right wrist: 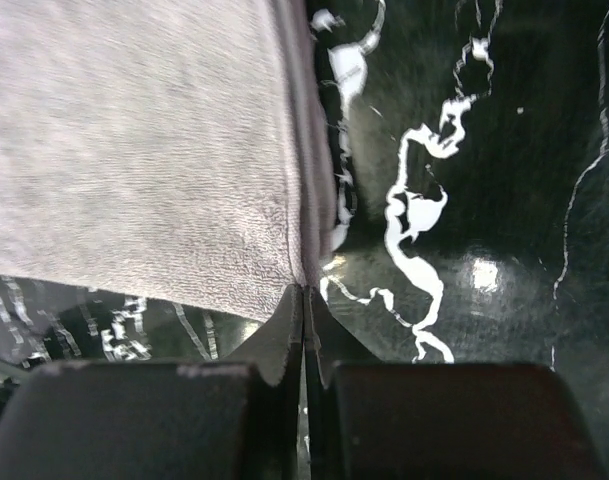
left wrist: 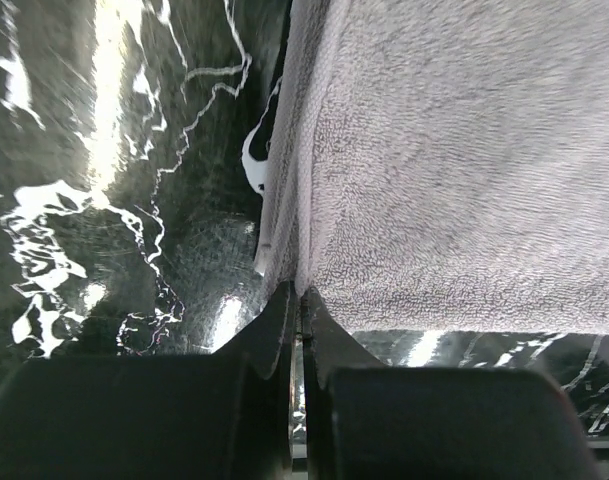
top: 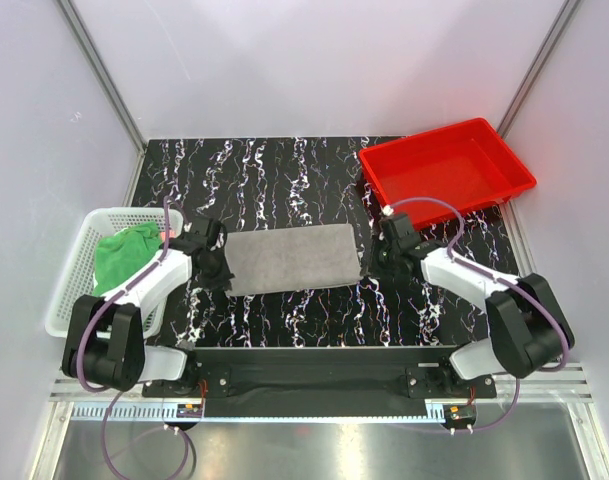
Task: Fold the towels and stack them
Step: Fold the towel, then neatly place the folded towel into the bin
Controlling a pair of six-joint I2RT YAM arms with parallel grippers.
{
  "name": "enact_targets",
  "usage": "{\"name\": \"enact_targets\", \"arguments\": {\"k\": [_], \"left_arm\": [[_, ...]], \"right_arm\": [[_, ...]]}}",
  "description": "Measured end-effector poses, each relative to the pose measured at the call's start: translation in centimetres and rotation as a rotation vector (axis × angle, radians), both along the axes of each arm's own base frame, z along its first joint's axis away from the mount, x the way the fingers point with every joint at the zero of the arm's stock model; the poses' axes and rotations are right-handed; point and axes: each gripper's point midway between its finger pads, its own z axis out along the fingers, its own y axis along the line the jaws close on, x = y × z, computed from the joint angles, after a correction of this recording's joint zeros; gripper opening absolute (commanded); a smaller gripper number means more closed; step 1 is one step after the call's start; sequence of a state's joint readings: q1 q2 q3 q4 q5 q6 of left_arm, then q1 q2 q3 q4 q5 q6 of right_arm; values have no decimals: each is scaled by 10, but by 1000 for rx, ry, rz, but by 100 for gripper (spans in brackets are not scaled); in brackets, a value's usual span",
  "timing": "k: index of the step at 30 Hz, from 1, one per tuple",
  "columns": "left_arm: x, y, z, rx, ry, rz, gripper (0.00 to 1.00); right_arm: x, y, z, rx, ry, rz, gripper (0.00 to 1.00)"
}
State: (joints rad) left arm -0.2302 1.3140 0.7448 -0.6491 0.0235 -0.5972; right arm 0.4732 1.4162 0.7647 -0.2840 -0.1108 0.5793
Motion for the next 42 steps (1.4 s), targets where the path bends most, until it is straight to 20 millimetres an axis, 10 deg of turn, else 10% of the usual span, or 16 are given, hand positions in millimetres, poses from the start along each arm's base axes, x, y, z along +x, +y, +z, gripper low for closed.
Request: {"name": "enact_targets", "arguments": {"k": [5,9,14,21,28,42], "left_arm": [[-3,0,-9,9,25,-8,39],[-2,4,-3,37,32,5,43],[32,6,32,66,-79,12,44],[61,-19,47,-45,-192,-61,41],[49,-17,-9,-34,-22,-29,41],[45,-16,-21,-54,-17,27,41]], "right_arm": [[-5,-1,-20,-11,41,3,19],[-6,-5,-15,-27,32,-11,31],[5,-1,16,-9,-24,-7,69],[53,25,29,-21,-98,106,70],[77,29,-3,-54,-54,194,69],[68,31,-28,-15,-12,276,72]]}}
